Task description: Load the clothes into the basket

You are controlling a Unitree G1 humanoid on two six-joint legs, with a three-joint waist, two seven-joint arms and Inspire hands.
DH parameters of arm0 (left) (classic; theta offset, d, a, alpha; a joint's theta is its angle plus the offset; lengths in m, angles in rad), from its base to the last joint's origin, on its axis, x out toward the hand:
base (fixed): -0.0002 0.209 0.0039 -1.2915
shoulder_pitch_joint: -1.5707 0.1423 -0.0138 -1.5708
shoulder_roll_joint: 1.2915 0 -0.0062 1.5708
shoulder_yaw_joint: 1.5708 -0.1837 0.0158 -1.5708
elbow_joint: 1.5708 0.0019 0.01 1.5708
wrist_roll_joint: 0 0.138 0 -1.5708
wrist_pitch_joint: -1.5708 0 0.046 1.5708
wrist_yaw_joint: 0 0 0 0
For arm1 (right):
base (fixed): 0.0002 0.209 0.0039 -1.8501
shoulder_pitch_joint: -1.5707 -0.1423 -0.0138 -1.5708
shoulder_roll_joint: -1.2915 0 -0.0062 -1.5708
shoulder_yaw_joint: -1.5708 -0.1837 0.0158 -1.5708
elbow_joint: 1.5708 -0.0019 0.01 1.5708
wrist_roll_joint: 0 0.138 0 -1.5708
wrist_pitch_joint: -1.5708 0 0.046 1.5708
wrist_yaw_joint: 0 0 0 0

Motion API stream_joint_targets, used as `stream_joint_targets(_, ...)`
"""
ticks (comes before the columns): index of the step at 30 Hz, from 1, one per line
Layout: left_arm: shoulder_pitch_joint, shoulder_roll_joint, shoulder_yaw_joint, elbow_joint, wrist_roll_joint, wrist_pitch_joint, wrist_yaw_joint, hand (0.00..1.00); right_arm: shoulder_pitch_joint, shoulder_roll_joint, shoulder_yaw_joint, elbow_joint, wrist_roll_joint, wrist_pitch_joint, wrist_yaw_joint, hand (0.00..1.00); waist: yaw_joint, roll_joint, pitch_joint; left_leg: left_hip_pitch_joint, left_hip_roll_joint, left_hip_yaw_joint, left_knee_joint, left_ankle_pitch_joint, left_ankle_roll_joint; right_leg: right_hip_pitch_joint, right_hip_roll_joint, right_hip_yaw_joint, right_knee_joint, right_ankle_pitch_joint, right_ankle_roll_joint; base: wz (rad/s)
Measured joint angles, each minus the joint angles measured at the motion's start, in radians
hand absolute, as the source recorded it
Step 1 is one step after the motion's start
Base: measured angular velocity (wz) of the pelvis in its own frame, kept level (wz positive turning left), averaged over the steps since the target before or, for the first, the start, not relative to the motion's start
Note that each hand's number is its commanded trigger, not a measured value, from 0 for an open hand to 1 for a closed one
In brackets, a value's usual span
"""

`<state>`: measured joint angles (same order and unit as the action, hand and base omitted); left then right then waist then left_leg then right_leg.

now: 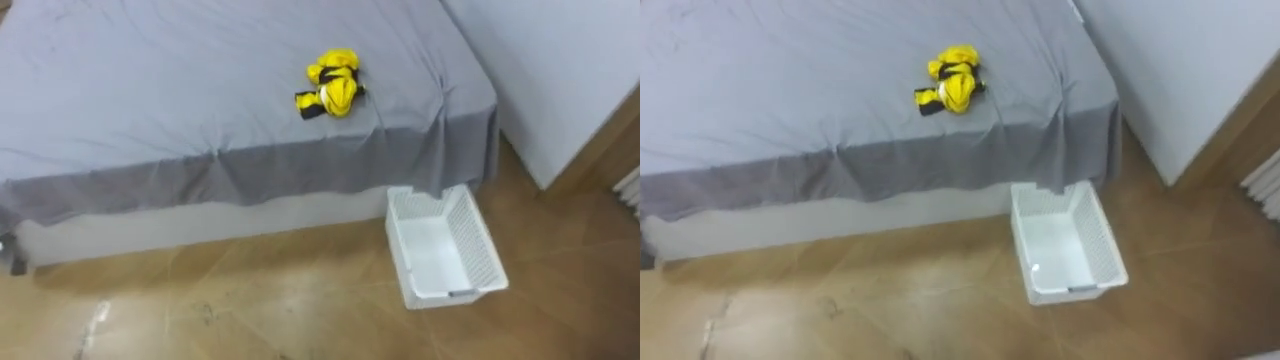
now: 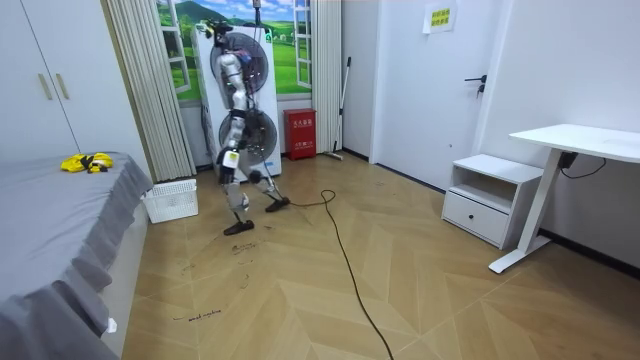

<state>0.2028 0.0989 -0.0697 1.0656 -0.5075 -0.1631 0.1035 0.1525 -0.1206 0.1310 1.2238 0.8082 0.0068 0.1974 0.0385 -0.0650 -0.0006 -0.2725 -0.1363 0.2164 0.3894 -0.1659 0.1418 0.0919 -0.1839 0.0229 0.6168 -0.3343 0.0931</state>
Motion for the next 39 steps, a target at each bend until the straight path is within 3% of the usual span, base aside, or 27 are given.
stream_joint_targets(1, 0.005, 0.002, -0.015, 0.002, 0.015, 0.000, 0.000, 0.00, 0.007, -0.001, 0.000, -0.028, 0.014, -0.017, -0.001, 0.00, -0.001, 0.004, 0.0043, 0.057, -0.006, -0.009, -0.023, -0.026, 0.004, -0.058, -0.002, -0.001, 0.159, 0.119, -0.001, -0.04)
stream_joint_targets(2, 0.004, 0.002, -0.018, 0.007, 0.029, 0.000, 0.000, 0.00, 0.003, -0.002, 0.000, -0.035, 0.019, -0.024, -0.001, 0.00, 0.001, 0.012, 0.0024, 0.084, -0.006, -0.012, -0.038, -0.037, 0.007, -0.090, -0.005, -0.002, 0.230, 0.179, 0.001, -0.14)
stream_joint_targets(3, -0.002, 0.003, -0.022, 0.026, 0.064, 0.002, 0.000, 0.00, -0.002, -0.004, 0.001, -0.051, 0.019, -0.033, -0.002, 0.00, 0.003, 0.017, 0.0053, 0.138, -0.006, -0.019, -0.071, -0.053, 0.007, -0.157, -0.002, -0.012, 0.349, 0.200, -0.010, -0.10)
stream_joint_targets(5, -0.020, 0.004, -0.025, 0.038, 0.121, 0.003, 0.000, 0.00, -0.018, -0.007, -0.001, -0.091, 0.018, -0.039, 0.000, 0.00, -0.004, 0.033, 0.0169, 0.209, 0.003, -0.046, -0.112, -0.069, 0.004, -0.262, 0.020, -0.061, 0.429, 0.127, -0.063, 0.13)
stream_joint_targets(7, -0.046, 0.004, -0.035, 0.032, 0.169, 0.005, 0.000, 0.00, -0.030, -0.006, -0.004, -0.158, 0.023, -0.040, 0.003, 0.00, -0.010, 0.048, 0.0233, 0.268, 0.036, -0.088, -0.141, -0.094, -0.009, -0.409, 0.089, -0.117, 0.315, 0.041, -0.090, 0.36)
stream_joint_targets(8, -0.050, 0.004, -0.047, 0.032, 0.177, 0.006, 0.000, 0.00, -0.036, -0.004, -0.003, -0.168, 0.022, -0.041, 0.001, 0.00, -0.014, 0.053, 0.0245, 0.281, 0.045, -0.101, -0.145, -0.101, -0.012, -0.436, 0.108, -0.127, 0.248, 0.037, -0.092, 0.49)
stream_joint_targets(9, -0.060, 0.002, -0.072, 0.032, 0.195, 0.010, 0.000, 0.00, -0.038, -0.002, -0.005, -0.188, 0.020, -0.042, 0.002, 0.00, -0.019, 0.060, 0.0255, 0.315, 0.062, -0.127, -0.164, -0.111, -0.022, -0.467, 0.134, -0.146, 0.076, 0.045, -0.097, 0.60)
stream_joint_targets(10, -0.070, -0.004, -0.092, 0.032, 0.197, 0.011, 0.000, 0.00, -0.043, -0.001, -0.006, -0.205, 0.021, -0.043, 0.001, 0.00, -0.028, 0.069, 0.0250, 0.355, 0.076, -0.150, -0.190, -0.125, -0.032, -0.476, 0.151, -0.158, -0.112, 0.091, -0.104, 0.58)
stream_joint_targets(11, -0.070, -0.008, -0.100, 0.034, 0.197, 0.013, 0.000, 0.00, -0.048, -0.001, -0.006, -0.209, 0.021, -0.047, -0.001, 0.00, -0.032, 0.075, 0.0267, 0.377, 0.083, -0.164, -0.200, -0.131, -0.039, -0.476, 0.158, -0.168, -0.180, 0.154, -0.113, 0.65)
stream_joint_targets(12, -0.068, -0.012, -0.117, 0.034, 0.199, 0.019, 0.000, 0.00, -0.051, 0.000, -0.010, -0.211, 0.029, -0.068, -0.004, 0.00, -0.046, 0.088, 0.0183, 0.416, 0.104, -0.188, -0.207, -0.145, -0.054, -0.470, 0.166, -0.187, -0.264, 0.257, -0.132, 0.54)
stream_joint_targets(13, -0.070, -0.009, -0.122, 0.033, 0.216, 0.020, 0.000, 0.00, -0.061, 0.004, -0.012, -0.216, 0.029, -0.083, -0.010, 0.00, -0.041, 0.086, 0.0071, 0.433, 0.119, -0.194, -0.198, -0.160, -0.080, -0.466, 0.181, -0.191, -0.266, 0.309, -0.159, 0.39)
stream_joint_targets(14, -0.072, -0.010, -0.121, 0.034, 0.227, 0.021, 0.000, 0.00, -0.070, 0.004, -0.019, -0.219, 0.029, -0.085, -0.012, 0.00, -0.034, 0.094, 0.0015, 0.435, 0.133, -0.192, -0.188, -0.171, -0.097, -0.455, 0.194, -0.196, -0.254, 0.300, -0.177, 0.00)
stream_joint_targets(15, -0.066, -0.012, -0.111, 0.034, 0.252, 0.021, 0.000, 0.00, -0.097, 0.004, -0.037, -0.231, 0.027, -0.087, -0.015, 0.00, -0.025, 0.118, 0.0056, 0.443, 0.166, -0.189, -0.164, -0.187, -0.136, -0.432, 0.220, -0.219, -0.230, 0.278, -0.191, -0.08)
stream_joint_targets(16, -0.061, -0.013, -0.099, 0.033, 0.268, 0.022, 0.000, 0.00, -0.106, 0.002, -0.045, -0.265, 0.023, -0.095, -0.025, 0.00, -0.026, 0.135, 0.0068, 0.455, 0.187, -0.183, -0.132, -0.190, -0.155, -0.412, 0.240, -0.225, -0.207, 0.243, -0.202, -0.04)
stream_joint_targets(17, -0.057, -0.013, -0.089, 0.031, 0.271, 0.022, 0.000, 0.00, -0.110, 0.002, -0.045, -0.282, 0.026, -0.097, -0.027, 0.00, -0.027, 0.137, 0.0064, 0.456, 0.197, -0.171, -0.106, -0.184, -0.166, -0.402, 0.249, -0.226, -0.198, 0.230, -0.209, 0.04)
stream_joint_targets(18, -0.049, -0.011, -0.087, 0.021, 0.273, 0.021, 0.000, 0.00, -0.110, 0.002, -0.043, -0.336, 0.034, -0.097, -0.030, 0.00, -0.032, 0.136, 0.0072, 0.441, 0.213, -0.146, -0.013, -0.162, -0.202, -0.365, 0.255, -0.232, -0.203, 0.212, -0.218, 0.12)
stream_joint_targets(19, -0.043, -0.010, -0.088, 0.014, 0.280, 0.020, 0.000, 0.00, -0.108, 0.001, -0.041, -0.382, 0.036, -0.102, -0.027, 0.00, -0.047, 0.128, 0.0110, 0.413, 0.226, -0.136, 0.099, -0.119, -0.235, -0.308, 0.255, -0.240, -0.237, 0.199, -0.220, 0.20)
stream_joint_targets(21, -0.041, -0.011, -0.089, 0.013, 0.284, 0.010, 0.000, 0.00, -0.119, 0.002, -0.036, -0.423, 0.053, -0.112, -0.021, 0.00, -0.066, 0.109, 0.0136, 0.366, 0.248, -0.129, 0.224, -0.100, -0.239, -0.223, 0.254, -0.228, -0.304, 0.171, -0.211, 0.34)
stream_joint_targets(22, -0.049, -0.011, -0.091, 0.014, 0.284, 0.010, 0.000, 0.00, -0.130, 0.004, -0.034, -0.428, 0.061, -0.126, -0.022, 0.00, -0.081, 0.090, 0.0222, 0.321, 0.270, -0.113, 0.265, -0.111, -0.233, -0.187, 0.256, -0.232, -0.330, 0.168, -0.213, 0.28)
stream_joint_targets(26, -0.065, -0.012, -0.092, 0.004, 0.284, 0.011, 0.000, 0.00, -0.135, -0.001, -0.037, -0.487, 0.072, -0.127, -0.041, 0.00, -0.073, 0.068, 0.0208, 0.190, 0.278, -0.107, 0.159, -0.160, -0.223, -0.125, 0.254, -0.212, -0.389, 0.169, -0.209, -0.09)
stream_joint_targets(27, -0.064, -0.012, -0.093, -0.003, 0.284, 0.011, 0.001, 0.00, -0.132, -0.002, -0.039, -0.498, 0.069, -0.127, -0.051, 0.00, -0.066, 0.065, 0.0187, 0.152, 0.276, -0.107, 0.074, -0.153, -0.224, -0.120, 0.253, -0.202, -0.397, 0.168, -0.204, -0.31)
stream_joint_targets(28, -0.062, -0.007, -0.093, -0.007, 0.283, 0.011, 0.001, 0.00, -0.129, 0.002, -0.038, -0.506, 0.068, -0.120, -0.069, 0.00, -0.056, 0.057, 0.0138, 0.124, 0.269, -0.104, 0.027, -0.112, -0.191, -0.126, 0.247, -0.182, -0.392, 0.164, -0.195, -0.34)
stream_joint_targets(29, -0.057, -0.005, -0.092, -0.007, 0.284, 0.011, 0.001, 0.00, -0.125, 0.004, -0.035, -0.515, 0.061, -0.112, -0.079, 0.00, -0.052, 0.055, 0.0016, 0.129, 0.261, -0.102, 0.007, -0.099, -0.186, -0.133, 0.242, -0.176, -0.390, 0.164, -0.188, -0.25)
stream_joint_targets(30, -0.058, -0.004, -0.093, -0.006, 0.285, 0.011, 0.000, 0.00, -0.122, 0.003, -0.036, -0.544, 0.042, -0.108, -0.088, 0.00, -0.060, 0.049, -0.0030, 0.154, 0.244, -0.099, -0.030, -0.085, -0.177, -0.137, 0.232, -0.172, -0.391, 0.166, -0.177, -0.19)
stream_joint_targets(32, -0.058, -0.005, -0.101, 0.005, 0.284, 0.009, 0.000, 0.00, -0.124, 0.000, -0.035, -0.560, 0.045, -0.123, -0.087, 0.00, -0.058, 0.046, -0.0011, 0.201, 0.213, -0.086, -0.100, -0.061, -0.168, -0.130, 0.216, -0.165, -0.395, 0.171, -0.167, -0.18)
stream_joint_targets(37, -0.058, 0.010, -0.098, 0.022, 0.285, 0.005, 0.000, 0.00, -0.122, -0.001, -0.023, -0.560, 0.018, -0.124, -0.086, 0.00, -0.059, 0.023, 0.0100, 0.212, 0.192, -0.078, -0.144, -0.047, -0.157, -0.141, 0.198, -0.163, -0.399, 0.164, -0.154, -0.04)
stream_joint_targets(39, -0.063, 0.014, -0.089, 0.029, 0.286, 0.005, 0.000, 0.00, -0.122, -0.002, -0.024, -0.561, 0.008, -0.124, -0.085, 0.00, -0.060, 0.013, 0.0096, 0.193, 0.185, -0.075, -0.143, -0.042, -0.153, -0.156, 0.190, -0.164, -0.401, 0.161, -0.149, 0.02)
